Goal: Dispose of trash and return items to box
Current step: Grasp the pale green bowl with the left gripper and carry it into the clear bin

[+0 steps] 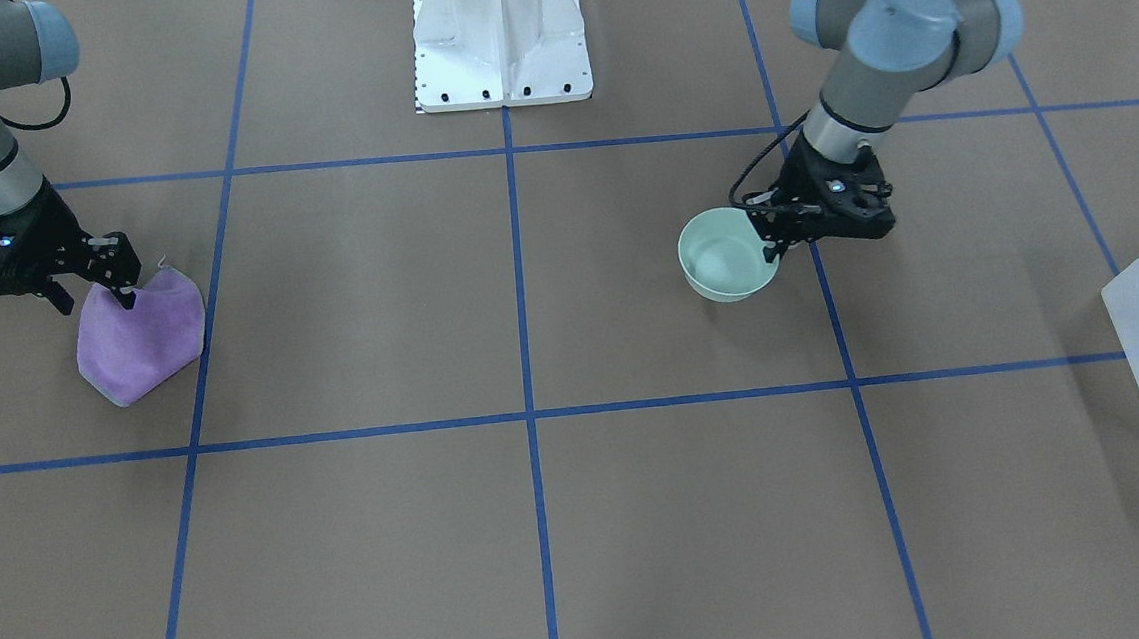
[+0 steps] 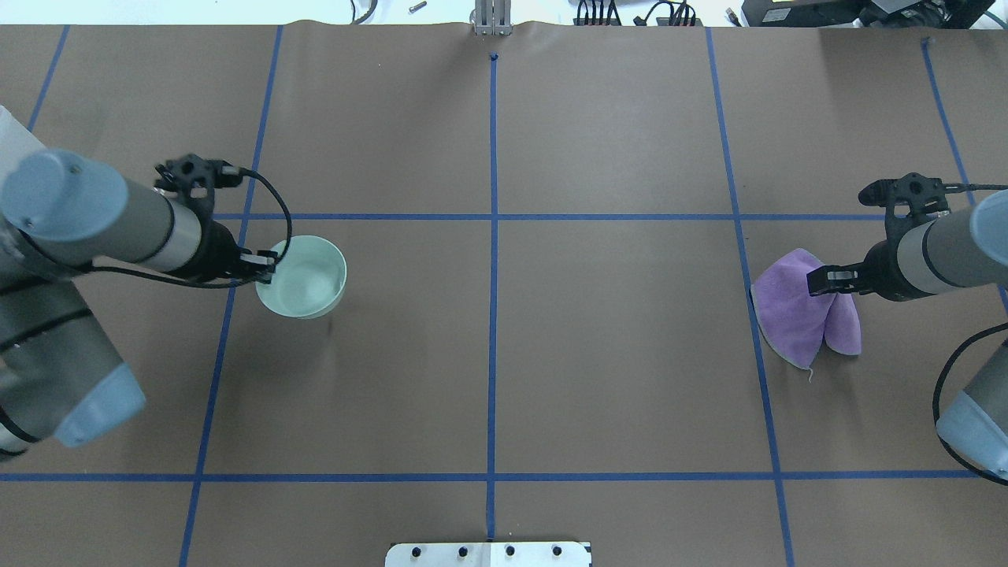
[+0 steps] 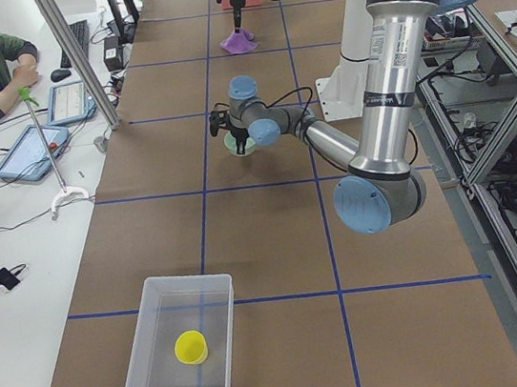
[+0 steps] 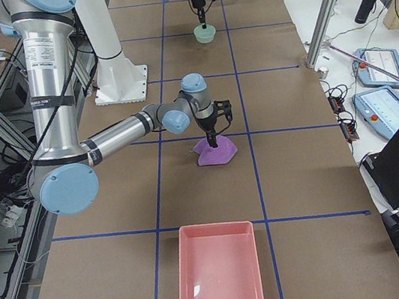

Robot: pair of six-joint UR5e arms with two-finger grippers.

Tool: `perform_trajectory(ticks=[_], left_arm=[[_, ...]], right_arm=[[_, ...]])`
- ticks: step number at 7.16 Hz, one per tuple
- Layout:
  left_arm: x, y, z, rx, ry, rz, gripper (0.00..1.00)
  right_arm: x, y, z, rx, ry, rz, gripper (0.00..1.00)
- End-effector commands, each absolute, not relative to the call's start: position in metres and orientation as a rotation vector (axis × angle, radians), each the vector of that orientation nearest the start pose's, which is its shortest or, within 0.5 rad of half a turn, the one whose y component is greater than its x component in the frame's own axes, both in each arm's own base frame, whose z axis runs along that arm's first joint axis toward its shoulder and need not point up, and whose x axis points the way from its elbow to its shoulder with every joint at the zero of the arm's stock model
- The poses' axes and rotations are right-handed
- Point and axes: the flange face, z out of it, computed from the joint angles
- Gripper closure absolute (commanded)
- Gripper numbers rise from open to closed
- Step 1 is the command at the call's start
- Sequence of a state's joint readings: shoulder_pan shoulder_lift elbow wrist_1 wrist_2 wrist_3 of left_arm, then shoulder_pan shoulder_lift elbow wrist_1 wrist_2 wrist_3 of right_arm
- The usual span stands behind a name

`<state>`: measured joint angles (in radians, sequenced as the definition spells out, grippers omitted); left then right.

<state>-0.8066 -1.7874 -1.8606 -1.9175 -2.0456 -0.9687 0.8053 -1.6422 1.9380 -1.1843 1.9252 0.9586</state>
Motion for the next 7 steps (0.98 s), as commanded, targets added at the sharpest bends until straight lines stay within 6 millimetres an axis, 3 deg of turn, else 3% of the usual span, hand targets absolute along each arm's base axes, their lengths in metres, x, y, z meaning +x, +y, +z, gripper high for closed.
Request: perform_trajectory(ticks=[1, 3, 4, 5, 6, 7], left_arm=[[0.154, -0.532, 0.418, 0.273, 0.808, 0.126, 1.00], [-0.016, -0.607, 0.474, 0.261, 0.658, 0.261, 1.00], [-0.062, -0.638, 0.535, 0.224, 0.642, 0.328, 1.00], [-0.071, -0.656, 0.593, 0.248, 0.631, 0.350, 1.00], [-0.070, -0.657, 0.673, 0.293, 0.618, 0.363, 1.00], [-0.066, -0.655, 0.702, 0.314, 0.585, 0.336, 1.00]], right_arm=[[-0.267, -0.413, 0.480, 0.171, -0.739, 0.074, 0.27], [-0.274, -0.411, 0.477, 0.171, -0.744, 0.068, 0.27], [-0.275, -0.410, 0.476, 0.171, -0.745, 0.065, 0.28], [-0.275, -0.410, 0.476, 0.171, -0.745, 0.065, 0.28], [-0.275, -0.410, 0.476, 0.171, -0.745, 0.065, 0.28], [-0.276, -0.411, 0.477, 0.170, -0.744, 0.065, 0.28]])
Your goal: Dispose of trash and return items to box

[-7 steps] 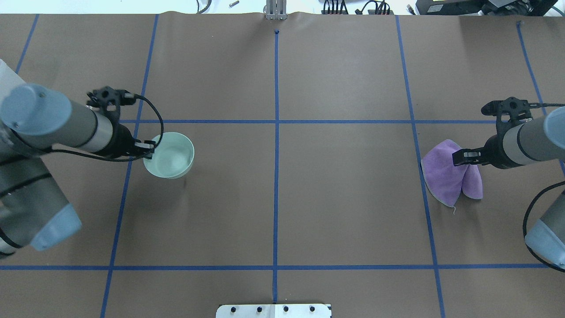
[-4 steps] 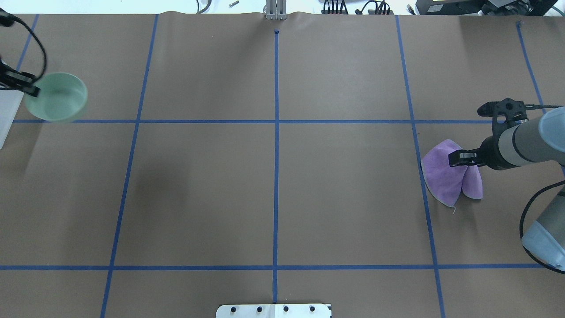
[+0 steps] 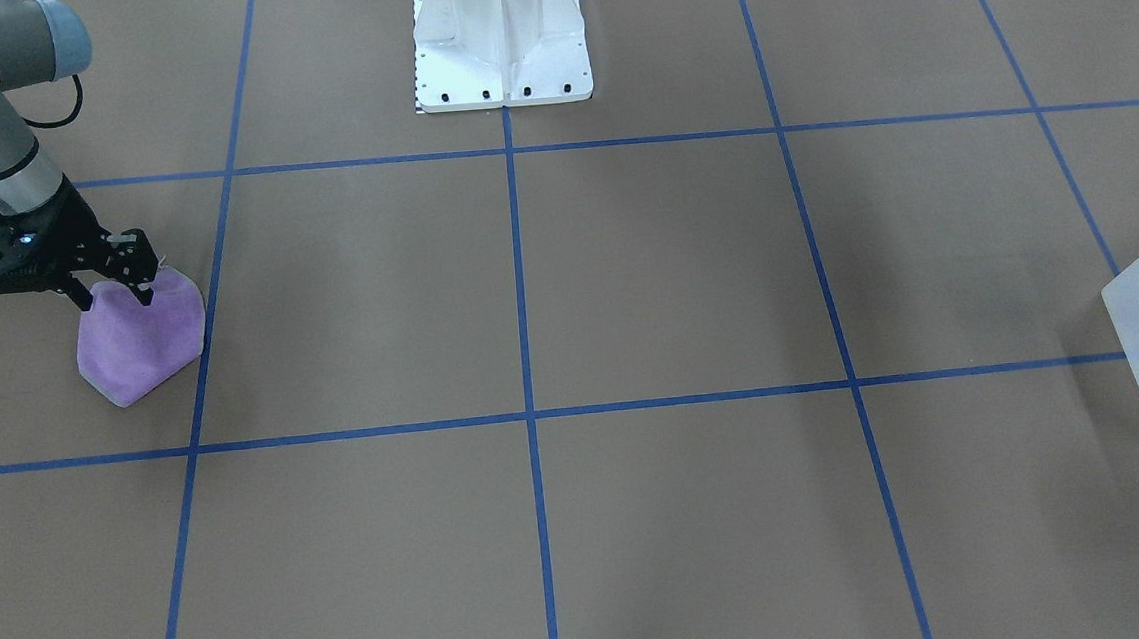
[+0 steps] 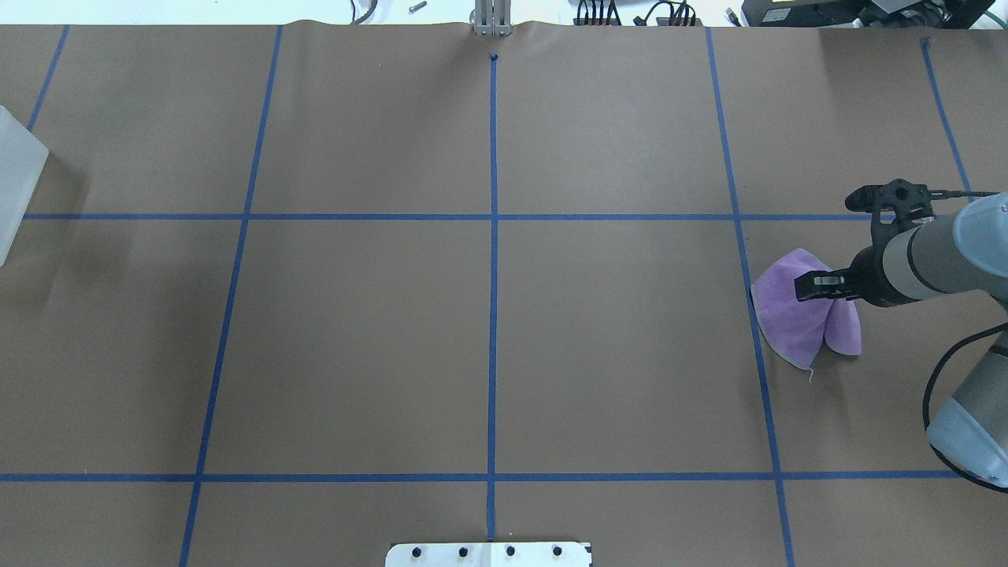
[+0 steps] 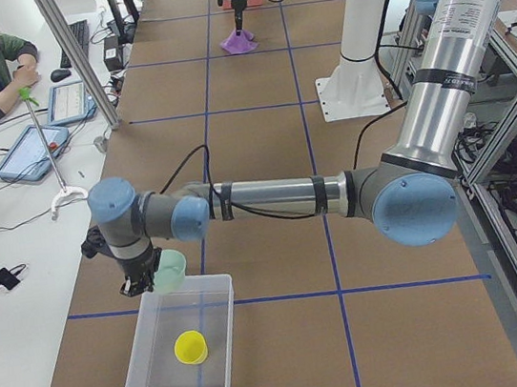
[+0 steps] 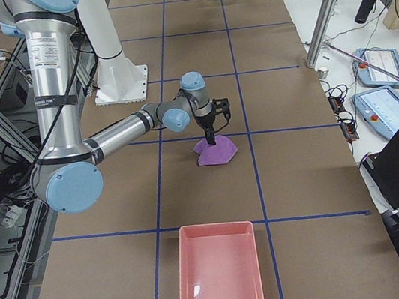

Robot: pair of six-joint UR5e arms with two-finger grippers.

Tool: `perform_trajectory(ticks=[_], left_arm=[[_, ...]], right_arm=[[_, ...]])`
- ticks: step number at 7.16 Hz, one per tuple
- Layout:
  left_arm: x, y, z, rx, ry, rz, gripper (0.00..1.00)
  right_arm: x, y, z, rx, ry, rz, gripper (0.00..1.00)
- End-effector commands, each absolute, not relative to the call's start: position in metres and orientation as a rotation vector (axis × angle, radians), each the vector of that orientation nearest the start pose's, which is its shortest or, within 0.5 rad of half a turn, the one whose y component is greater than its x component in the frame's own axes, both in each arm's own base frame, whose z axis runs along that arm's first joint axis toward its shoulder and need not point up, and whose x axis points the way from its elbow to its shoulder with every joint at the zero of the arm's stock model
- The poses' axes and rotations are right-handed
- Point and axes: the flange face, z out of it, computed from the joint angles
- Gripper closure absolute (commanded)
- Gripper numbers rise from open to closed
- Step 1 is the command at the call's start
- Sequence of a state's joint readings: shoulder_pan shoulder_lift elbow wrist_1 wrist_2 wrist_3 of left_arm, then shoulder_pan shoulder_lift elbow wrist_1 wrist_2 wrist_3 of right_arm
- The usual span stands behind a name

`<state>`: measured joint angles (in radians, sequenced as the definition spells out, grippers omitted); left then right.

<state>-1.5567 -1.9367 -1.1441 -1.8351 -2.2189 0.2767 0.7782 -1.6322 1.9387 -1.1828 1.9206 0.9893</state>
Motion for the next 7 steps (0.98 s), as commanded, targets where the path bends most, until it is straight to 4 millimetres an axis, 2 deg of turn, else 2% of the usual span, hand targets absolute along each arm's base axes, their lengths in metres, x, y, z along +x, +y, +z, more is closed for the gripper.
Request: perform_trajectory(ticks=[1, 3, 4, 5, 6, 7], left_arm=[[-0.047, -0.656, 0.712, 0.301, 0.515, 0.326, 1.00], [0.008, -0.652, 0.722, 0.309, 0.530, 0.308, 1.00], [0.027, -0.648, 0.731, 0.310, 0.536, 0.325, 1.00], [0.030, -0.646, 0.737, 0.315, 0.537, 0.333, 1.00], [0.031, -0.645, 0.734, 0.325, 0.538, 0.343, 0.19], [0.031, -0.644, 0.719, 0.350, 0.545, 0.353, 0.02]], right_arm=[[-0.276, -0.411, 0.477, 0.170, -0.744, 0.065, 0.28], [-0.276, -0.410, 0.477, 0.170, -0.744, 0.064, 0.28], [-0.277, -0.410, 0.477, 0.170, -0.744, 0.061, 0.28], [-0.277, -0.410, 0.477, 0.170, -0.744, 0.063, 0.30], [-0.277, -0.410, 0.477, 0.170, -0.744, 0.063, 0.36], [-0.277, -0.410, 0.477, 0.170, -0.744, 0.063, 0.47]])
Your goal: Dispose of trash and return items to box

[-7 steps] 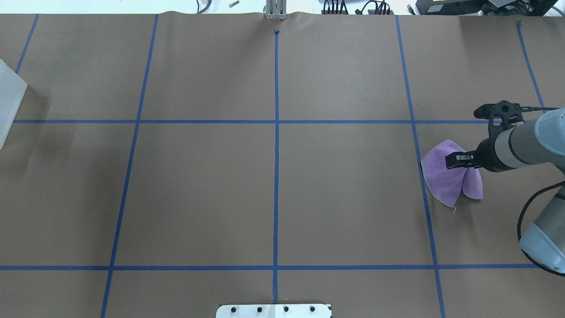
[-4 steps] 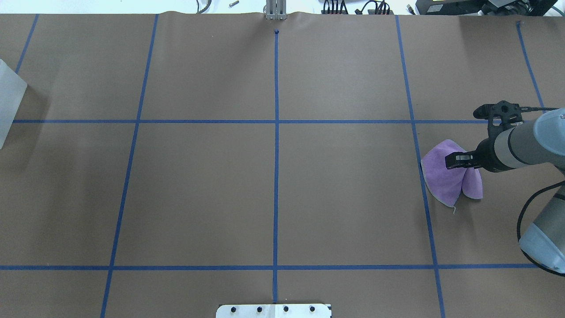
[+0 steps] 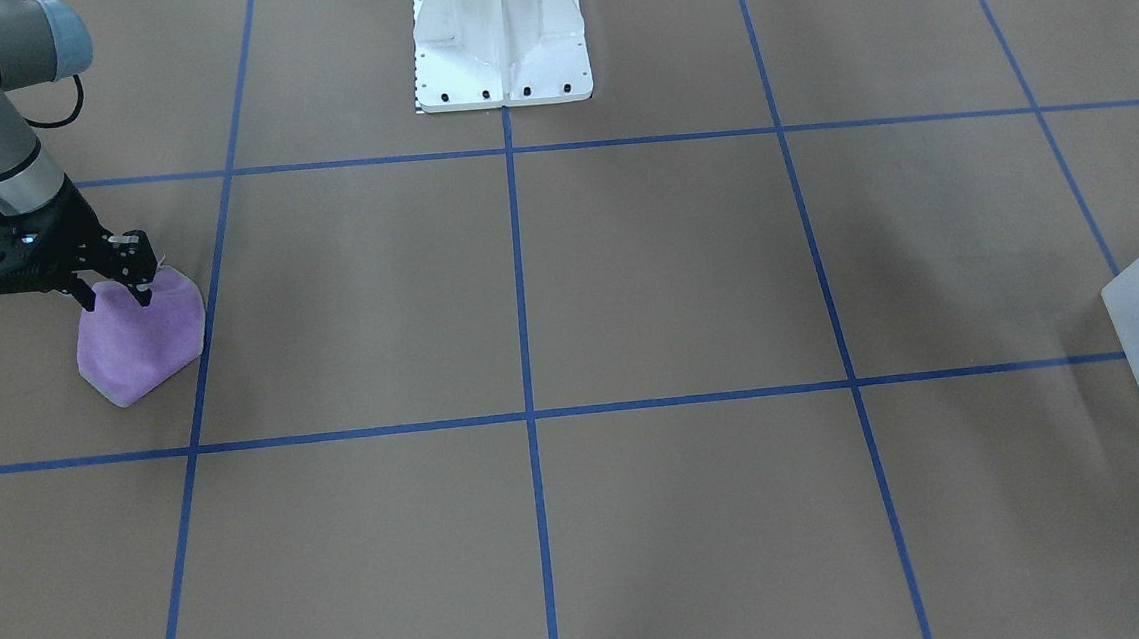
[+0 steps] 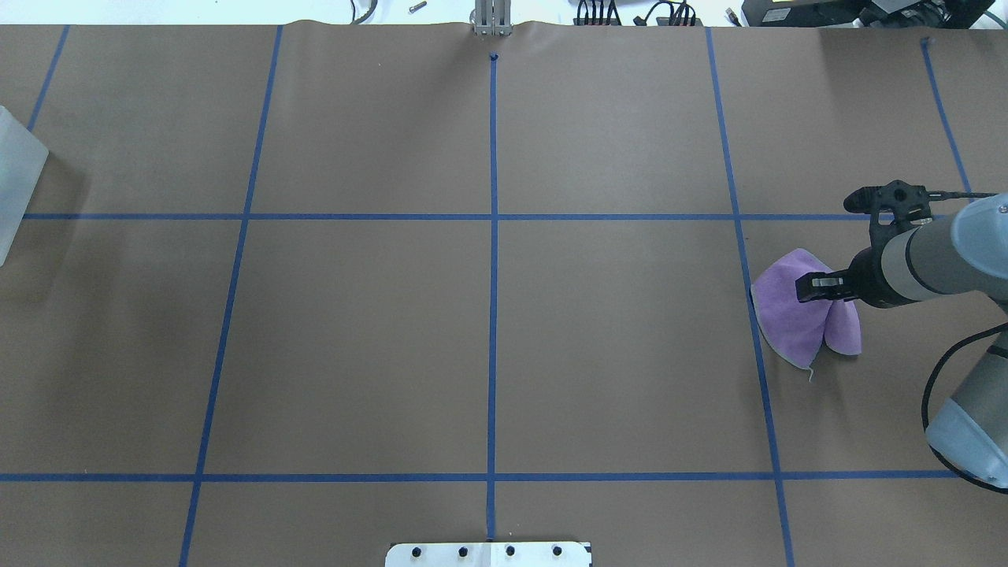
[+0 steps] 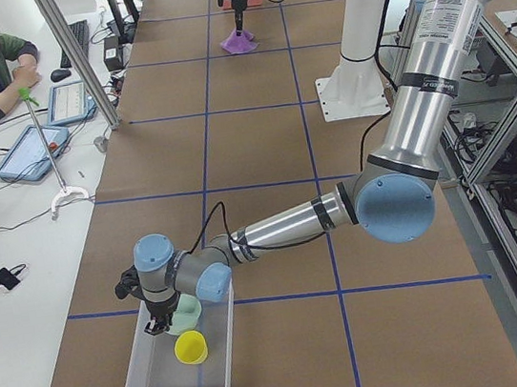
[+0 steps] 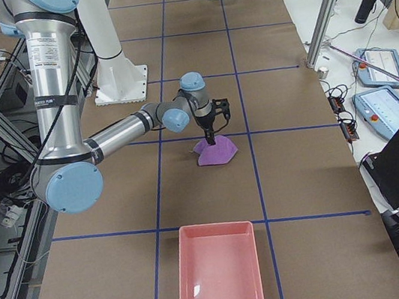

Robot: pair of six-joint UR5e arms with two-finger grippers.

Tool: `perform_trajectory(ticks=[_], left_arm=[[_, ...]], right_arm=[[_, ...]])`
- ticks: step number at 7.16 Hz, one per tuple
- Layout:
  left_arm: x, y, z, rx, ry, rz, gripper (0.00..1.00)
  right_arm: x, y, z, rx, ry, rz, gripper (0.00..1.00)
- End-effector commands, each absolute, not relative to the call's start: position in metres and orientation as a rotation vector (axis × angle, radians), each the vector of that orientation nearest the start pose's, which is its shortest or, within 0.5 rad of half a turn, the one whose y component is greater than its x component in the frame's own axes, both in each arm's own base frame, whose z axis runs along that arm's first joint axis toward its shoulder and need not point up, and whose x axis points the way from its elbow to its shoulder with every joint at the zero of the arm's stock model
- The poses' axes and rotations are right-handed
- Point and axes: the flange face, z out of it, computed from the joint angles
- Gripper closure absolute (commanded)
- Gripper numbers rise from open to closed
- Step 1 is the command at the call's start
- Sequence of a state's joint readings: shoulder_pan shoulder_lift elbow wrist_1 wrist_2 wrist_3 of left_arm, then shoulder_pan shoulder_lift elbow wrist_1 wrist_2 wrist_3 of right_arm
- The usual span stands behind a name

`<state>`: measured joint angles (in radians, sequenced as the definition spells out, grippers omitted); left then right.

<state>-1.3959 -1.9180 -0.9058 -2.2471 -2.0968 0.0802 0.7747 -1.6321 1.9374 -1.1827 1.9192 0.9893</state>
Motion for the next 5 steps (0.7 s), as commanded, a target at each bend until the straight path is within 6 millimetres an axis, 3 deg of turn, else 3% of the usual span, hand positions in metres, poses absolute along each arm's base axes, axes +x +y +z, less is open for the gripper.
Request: perform_trajectory(ticks=[1, 2, 3, 4, 5], left_arm=[[-0.005, -0.650, 0.689, 0.343, 0.584, 0.297, 0.01], [-0.052, -0.651, 0.643, 0.310, 0.627, 0.291, 0.01], [-0.095, -0.644, 0.594, 0.269, 0.629, 0.290, 0.01], [-0.119, -0.626, 0.530, 0.242, 0.632, 0.247, 0.01], [-0.118, -0.596, 0.473, 0.197, 0.642, 0.221, 0.01]], right_arm=[[-0.277, -0.410, 0.476, 0.170, -0.746, 0.062, 0.73], [-0.277, -0.410, 0.476, 0.170, -0.746, 0.062, 0.95], [-0.279, -0.408, 0.476, 0.168, -0.746, 0.058, 1.00], [-0.280, -0.408, 0.476, 0.168, -0.746, 0.054, 1.00], [-0.281, -0.407, 0.476, 0.168, -0.746, 0.051, 1.00]])
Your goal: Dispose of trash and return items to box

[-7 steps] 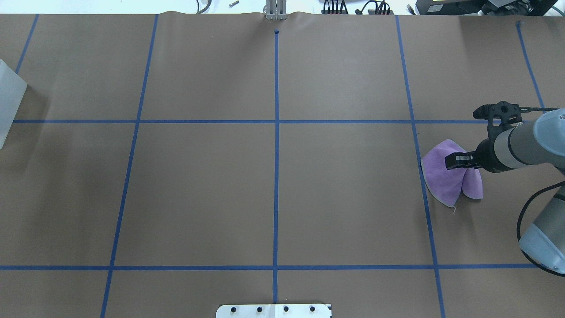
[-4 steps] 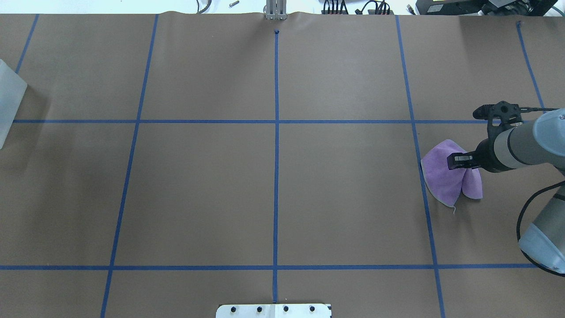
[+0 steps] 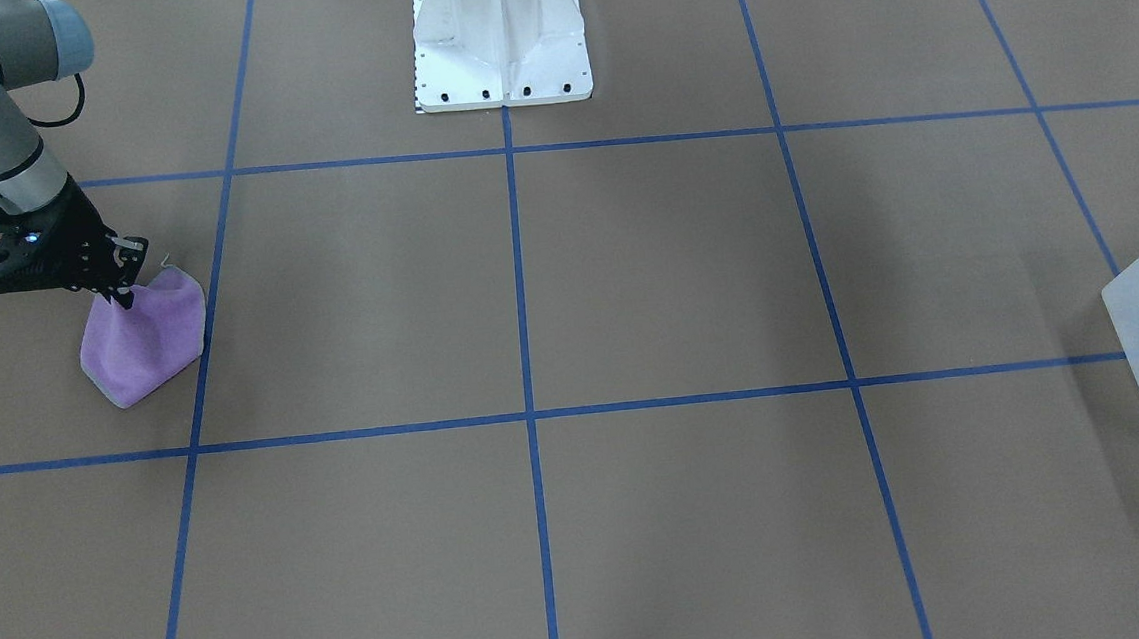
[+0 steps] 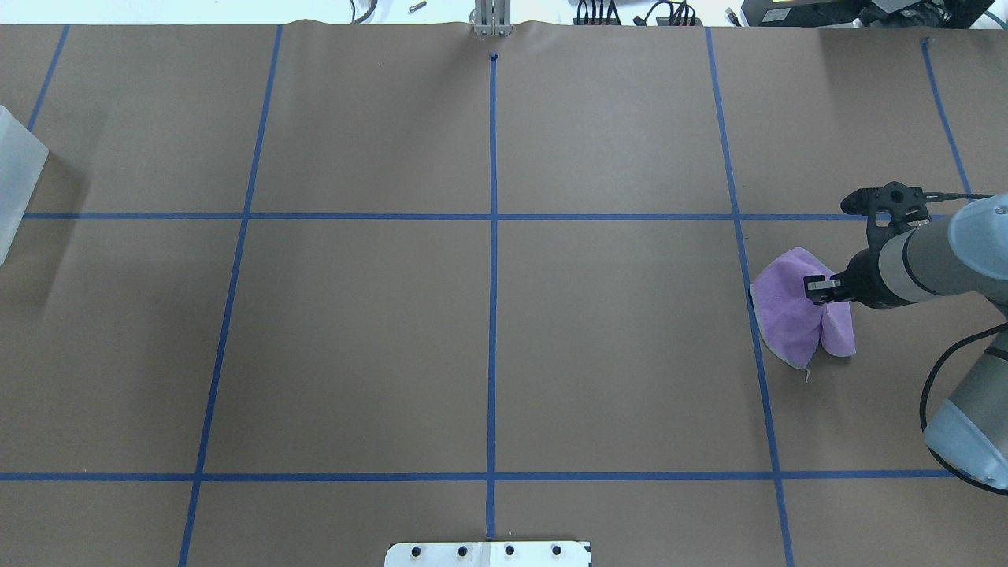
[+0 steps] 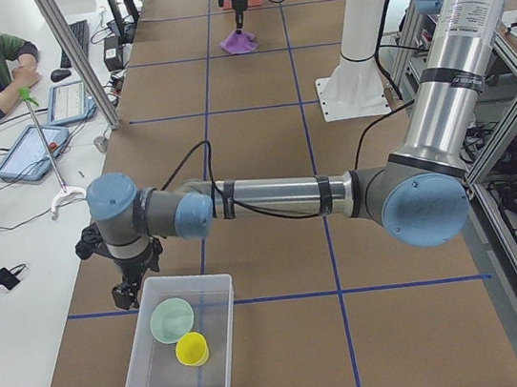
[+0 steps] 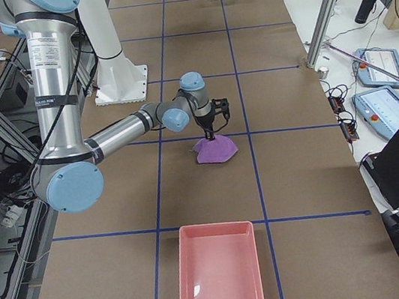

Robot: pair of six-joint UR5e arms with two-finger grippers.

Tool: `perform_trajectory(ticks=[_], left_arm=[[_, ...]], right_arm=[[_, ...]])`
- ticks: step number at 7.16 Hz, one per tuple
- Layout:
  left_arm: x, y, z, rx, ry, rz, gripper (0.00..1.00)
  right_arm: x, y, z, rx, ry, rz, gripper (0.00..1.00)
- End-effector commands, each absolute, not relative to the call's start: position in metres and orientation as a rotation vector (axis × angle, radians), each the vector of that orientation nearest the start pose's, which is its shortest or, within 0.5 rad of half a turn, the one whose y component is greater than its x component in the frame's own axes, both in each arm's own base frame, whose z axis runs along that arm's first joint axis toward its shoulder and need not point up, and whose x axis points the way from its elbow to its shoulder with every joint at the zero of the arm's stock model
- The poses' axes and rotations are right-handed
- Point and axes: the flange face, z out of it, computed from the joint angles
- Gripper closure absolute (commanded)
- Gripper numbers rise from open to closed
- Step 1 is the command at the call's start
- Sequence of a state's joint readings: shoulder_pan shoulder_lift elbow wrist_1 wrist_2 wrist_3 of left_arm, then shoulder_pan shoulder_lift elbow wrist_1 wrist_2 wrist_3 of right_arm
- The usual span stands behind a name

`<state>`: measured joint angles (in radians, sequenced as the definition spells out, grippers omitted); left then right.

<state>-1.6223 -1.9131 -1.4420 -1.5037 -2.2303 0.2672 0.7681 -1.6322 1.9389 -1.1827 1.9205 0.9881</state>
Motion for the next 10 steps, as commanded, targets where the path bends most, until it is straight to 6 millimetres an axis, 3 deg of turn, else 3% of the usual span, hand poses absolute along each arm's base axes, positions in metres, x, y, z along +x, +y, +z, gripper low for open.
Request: perform_trajectory(ticks=[1, 2, 3, 4, 5, 6, 7, 9, 10], left_arm=[[-0.112, -0.570, 0.436, 0.157, 0.697, 0.192, 0.01], [-0.106, -0.540, 0.435, 0.150, 0.750, 0.163, 0.01], [-0.104, -0.513, 0.447, 0.145, 0.748, 0.166, 0.01], [-0.104, -0.502, 0.470, 0.102, 0.750, 0.153, 0.01], [-0.102, -0.486, 0.496, 0.070, 0.763, 0.140, 0.01], [-0.101, -0.473, 0.510, 0.093, 0.762, 0.142, 0.01], [-0.099, -0.454, 0.537, 0.106, 0.762, 0.149, 0.01], [-0.095, -0.393, 0.597, 0.173, 0.753, 0.114, 0.01], [-0.094, -0.366, 0.610, 0.210, 0.755, 0.027, 0.01]], right_arm=[[-0.280, -0.407, 0.474, 0.172, -0.749, 0.048, 1.00], [-0.278, -0.407, 0.465, 0.184, -0.762, 0.043, 1.00], [-0.268, -0.412, 0.461, 0.187, -0.773, 0.054, 1.00], [-0.259, -0.423, 0.453, 0.195, -0.782, 0.074, 1.00], [-0.237, -0.433, 0.452, 0.191, -0.802, 0.072, 1.00], [-0.207, -0.445, 0.453, 0.194, -0.813, 0.052, 1.00], [-0.176, -0.457, 0.454, 0.194, -0.804, 0.040, 1.00], [-0.114, -0.470, 0.460, 0.198, -0.807, 0.007, 1.00], [-0.078, -0.472, 0.468, 0.200, -0.805, -0.008, 1.00]])
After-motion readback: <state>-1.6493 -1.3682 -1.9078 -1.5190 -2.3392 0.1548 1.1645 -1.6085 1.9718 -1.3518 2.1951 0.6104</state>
